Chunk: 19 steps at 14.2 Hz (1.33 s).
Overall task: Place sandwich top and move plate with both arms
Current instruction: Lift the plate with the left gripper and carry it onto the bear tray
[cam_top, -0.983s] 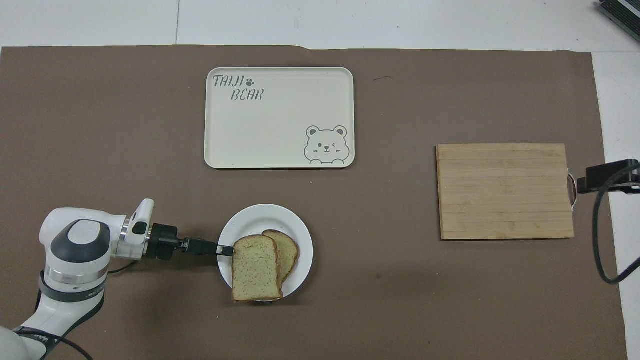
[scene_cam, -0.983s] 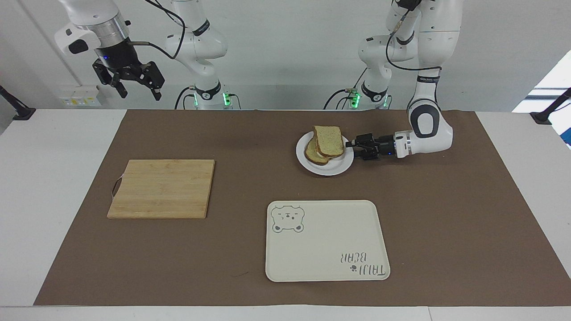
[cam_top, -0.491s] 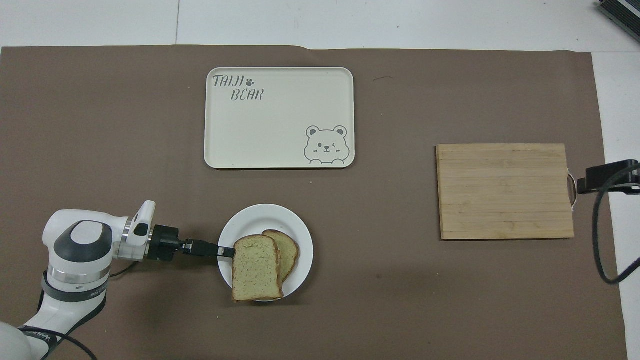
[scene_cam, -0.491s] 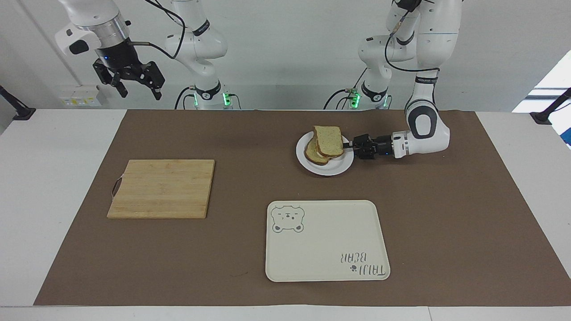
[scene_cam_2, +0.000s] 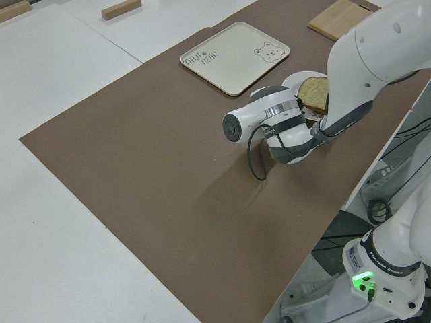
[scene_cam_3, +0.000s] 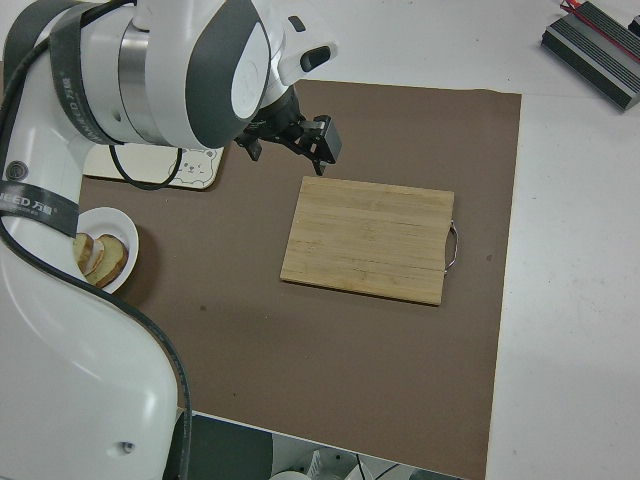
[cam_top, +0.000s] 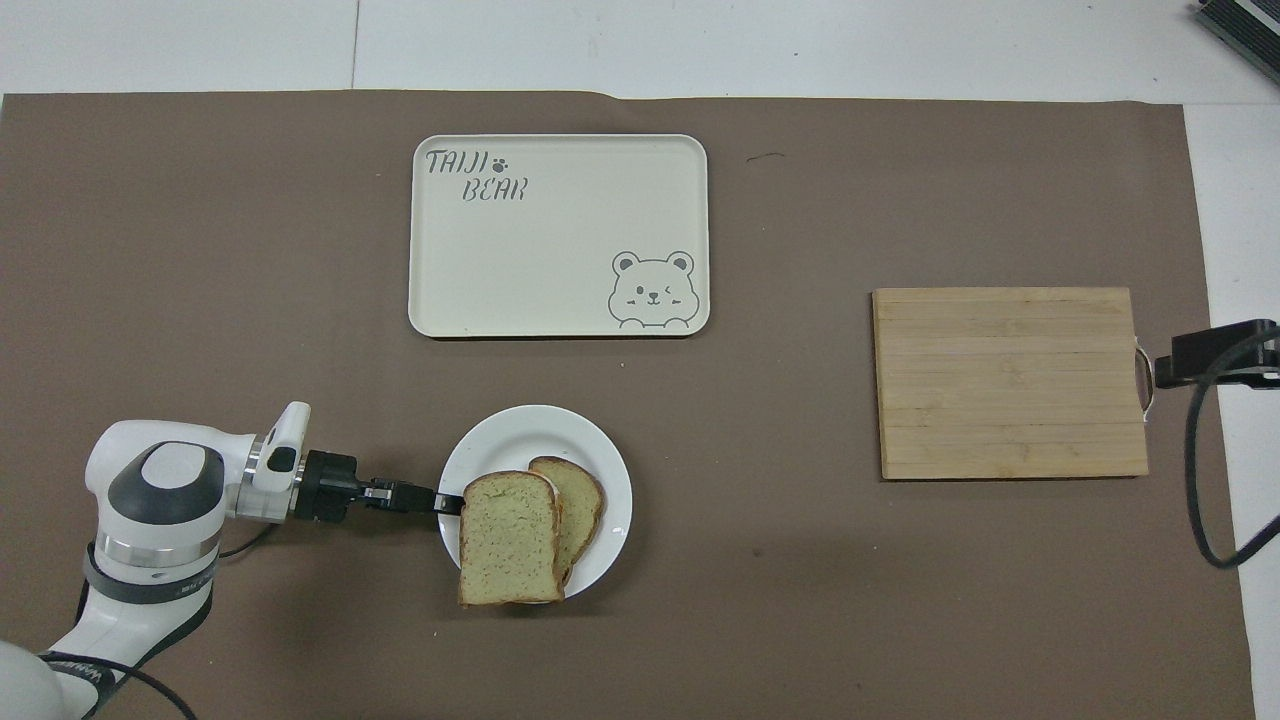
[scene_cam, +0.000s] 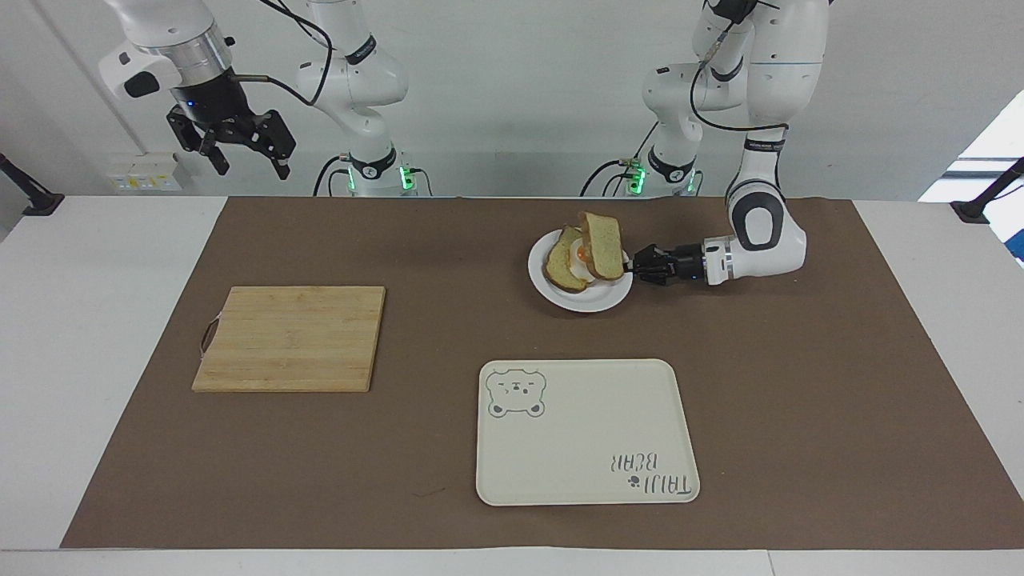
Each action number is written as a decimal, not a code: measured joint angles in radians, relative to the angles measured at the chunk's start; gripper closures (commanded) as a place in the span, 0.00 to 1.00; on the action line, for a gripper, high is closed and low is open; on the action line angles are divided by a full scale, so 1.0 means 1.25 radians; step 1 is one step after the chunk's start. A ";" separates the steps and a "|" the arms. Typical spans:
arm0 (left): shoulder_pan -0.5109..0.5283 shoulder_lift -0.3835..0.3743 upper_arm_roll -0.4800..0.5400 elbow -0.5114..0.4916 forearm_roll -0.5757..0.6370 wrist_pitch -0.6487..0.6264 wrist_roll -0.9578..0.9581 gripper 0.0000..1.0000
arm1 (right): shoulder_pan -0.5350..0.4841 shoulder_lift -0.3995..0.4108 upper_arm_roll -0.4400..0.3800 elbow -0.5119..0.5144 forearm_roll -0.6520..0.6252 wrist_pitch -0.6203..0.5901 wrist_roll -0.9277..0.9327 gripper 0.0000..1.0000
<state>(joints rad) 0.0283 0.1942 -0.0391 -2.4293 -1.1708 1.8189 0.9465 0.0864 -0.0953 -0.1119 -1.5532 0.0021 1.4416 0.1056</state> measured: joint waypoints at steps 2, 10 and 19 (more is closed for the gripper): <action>0.000 0.000 0.000 0.000 0.000 0.000 0.000 1.00 | 0.000 0.000 0.000 0.000 0.000 0.000 0.000 0.00; 0.002 0.000 0.004 0.017 0.000 -0.010 -0.004 1.00 | 0.000 0.000 0.000 0.000 0.000 0.000 0.000 0.00; 0.003 -0.023 0.005 0.098 0.034 -0.046 -0.118 1.00 | 0.000 0.000 0.000 0.000 0.000 0.000 0.000 0.00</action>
<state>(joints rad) 0.0320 0.1651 -0.0324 -2.3070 -1.1283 1.7609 0.7995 0.0864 -0.0953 -0.1119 -1.5532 0.0021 1.4416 0.1056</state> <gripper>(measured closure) 0.952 0.000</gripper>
